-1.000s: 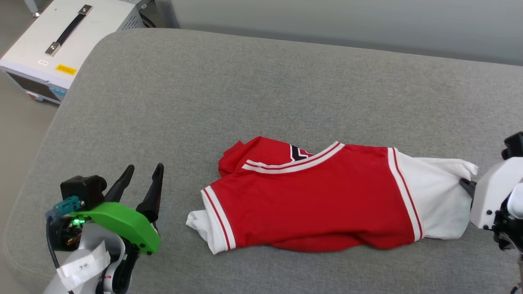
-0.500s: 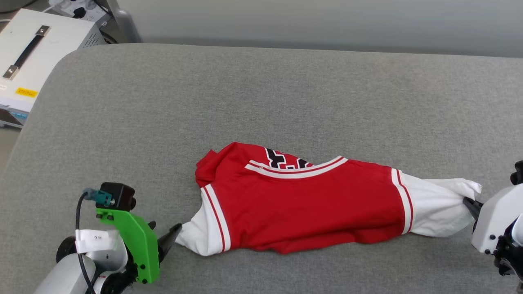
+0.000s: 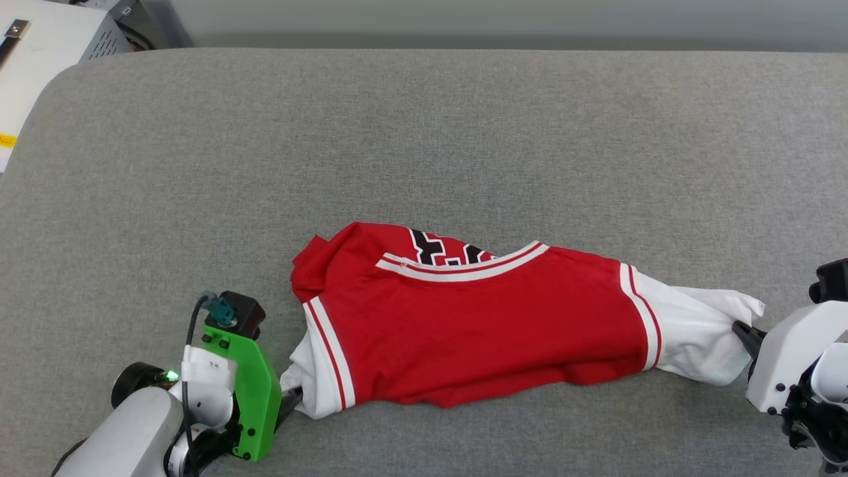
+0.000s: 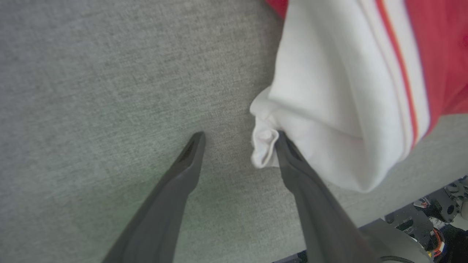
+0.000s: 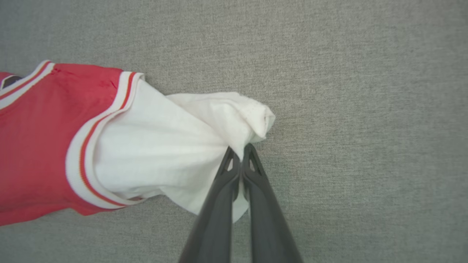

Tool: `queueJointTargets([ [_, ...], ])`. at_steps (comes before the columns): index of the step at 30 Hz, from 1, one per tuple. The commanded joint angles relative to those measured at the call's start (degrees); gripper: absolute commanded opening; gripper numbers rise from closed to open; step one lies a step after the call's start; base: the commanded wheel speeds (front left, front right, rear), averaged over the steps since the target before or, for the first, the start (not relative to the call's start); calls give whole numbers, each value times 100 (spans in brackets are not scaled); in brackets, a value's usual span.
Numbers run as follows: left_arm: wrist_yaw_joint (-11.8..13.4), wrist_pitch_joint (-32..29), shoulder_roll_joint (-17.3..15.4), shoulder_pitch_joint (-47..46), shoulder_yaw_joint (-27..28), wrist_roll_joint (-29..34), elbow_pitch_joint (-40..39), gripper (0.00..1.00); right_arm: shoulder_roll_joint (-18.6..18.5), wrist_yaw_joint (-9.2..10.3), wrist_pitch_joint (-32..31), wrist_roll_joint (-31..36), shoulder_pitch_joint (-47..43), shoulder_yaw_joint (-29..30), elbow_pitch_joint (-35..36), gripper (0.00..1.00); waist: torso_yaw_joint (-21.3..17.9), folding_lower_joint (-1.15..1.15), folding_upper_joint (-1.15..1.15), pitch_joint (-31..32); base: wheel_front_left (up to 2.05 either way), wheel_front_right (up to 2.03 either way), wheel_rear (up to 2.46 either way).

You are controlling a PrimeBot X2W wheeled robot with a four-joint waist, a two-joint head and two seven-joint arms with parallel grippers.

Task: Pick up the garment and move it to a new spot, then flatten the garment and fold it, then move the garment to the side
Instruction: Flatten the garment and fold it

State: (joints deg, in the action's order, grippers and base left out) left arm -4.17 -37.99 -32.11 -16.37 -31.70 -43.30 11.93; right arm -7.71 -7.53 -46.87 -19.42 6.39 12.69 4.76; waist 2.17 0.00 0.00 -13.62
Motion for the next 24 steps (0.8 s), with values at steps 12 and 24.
queueJointTargets([
  [12,-93,239,211,-123,-490,323,273,0,-39,4,166,51,-28,110,94,0,135,0,0,195,0,0,0],
  [24,651,1365,-126,-577,618,391,-343,0,-375,4,823,291,216,165,189,0,324,0,0,749,0,0,0],
])
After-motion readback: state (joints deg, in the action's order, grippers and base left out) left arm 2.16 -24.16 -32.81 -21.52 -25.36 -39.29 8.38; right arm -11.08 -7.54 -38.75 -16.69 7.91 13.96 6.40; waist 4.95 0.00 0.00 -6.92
